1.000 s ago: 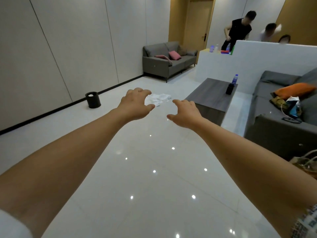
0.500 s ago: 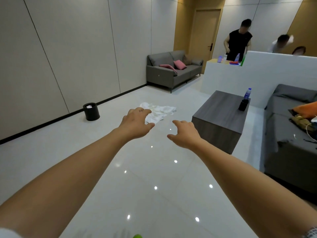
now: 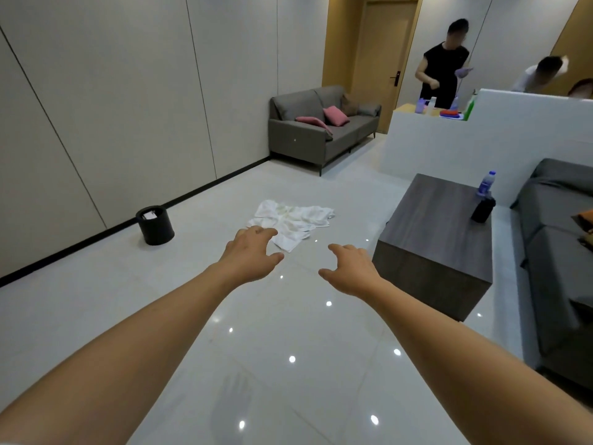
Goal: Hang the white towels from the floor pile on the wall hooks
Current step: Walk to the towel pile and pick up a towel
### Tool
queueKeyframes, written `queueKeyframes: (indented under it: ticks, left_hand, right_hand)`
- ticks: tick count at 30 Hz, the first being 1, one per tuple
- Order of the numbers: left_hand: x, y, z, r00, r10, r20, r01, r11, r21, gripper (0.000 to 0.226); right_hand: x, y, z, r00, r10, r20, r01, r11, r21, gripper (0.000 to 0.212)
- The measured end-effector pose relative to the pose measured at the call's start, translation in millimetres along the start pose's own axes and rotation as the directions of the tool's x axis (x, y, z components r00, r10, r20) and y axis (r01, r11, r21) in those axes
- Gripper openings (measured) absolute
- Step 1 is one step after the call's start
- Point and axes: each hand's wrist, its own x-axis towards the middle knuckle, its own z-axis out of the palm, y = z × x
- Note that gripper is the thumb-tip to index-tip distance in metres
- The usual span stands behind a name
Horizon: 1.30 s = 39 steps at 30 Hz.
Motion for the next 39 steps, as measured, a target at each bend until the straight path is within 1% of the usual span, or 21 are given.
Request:
queueKeyframes:
  ticks: [7, 11, 17, 21, 26, 30, 36, 39]
  left_hand:
    - [132.3, -46.7, 25.5, 0.999, -0.023, 0.036, 0.022, 1.0, 0.021, 0.062]
    - [227.7, -66.5, 39.8, 0.999, -0.03, 0.03, 0.029, 0.999, 0.039, 0.061]
    - [366.3, -86.3, 51.4, 0.994, -0.084, 0.075, 0.079, 0.994, 0.069, 0.061]
    - [443.5, -101.9, 58.1, 0.99, -0.114, 0.085, 0.111, 0.993, 0.035, 0.061]
    - [522.0, -131.0, 82.8, 0.982, -0.136, 0.13, 0.138, 0.99, -0.012, 0.061]
    - [591.0, -165.7, 107.9, 0.973, -0.142, 0.181, 0.148, 0.989, -0.02, 0.063]
    - [717.7, -229.2, 138.5, 0.96, -0.139, 0.242, 0.151, 0.988, -0.035, 0.063]
    - [778.6, -258.7, 149.8, 0.944, -0.133, 0.303, 0.151, 0.988, -0.038, 0.062]
  right_hand:
    - [141.9, 5.8, 31.5, 0.998, -0.002, 0.059, 0.001, 1.0, 0.017, 0.066]
    - [245.7, 20.8, 44.1, 0.998, -0.004, 0.061, 0.001, 0.999, 0.046, 0.063]
    - [397.3, 34.4, 45.0, 0.992, -0.007, 0.128, -0.003, 0.997, 0.078, 0.065]
    - [477.3, 38.3, 45.0, 0.987, -0.003, 0.158, -0.01, 0.996, 0.084, 0.068]
    - [562.9, 38.9, 65.1, 0.977, 0.008, 0.213, -0.027, 0.996, 0.084, 0.07]
    - [634.3, 40.6, 91.1, 0.966, 0.04, 0.256, -0.061, 0.995, 0.074, 0.071]
    - [760.3, 32.9, 130.6, 0.949, 0.105, 0.298, -0.13, 0.989, 0.066, 0.069]
    - [818.6, 23.1, 145.5, 0.927, 0.159, 0.339, -0.188, 0.981, 0.056, 0.068]
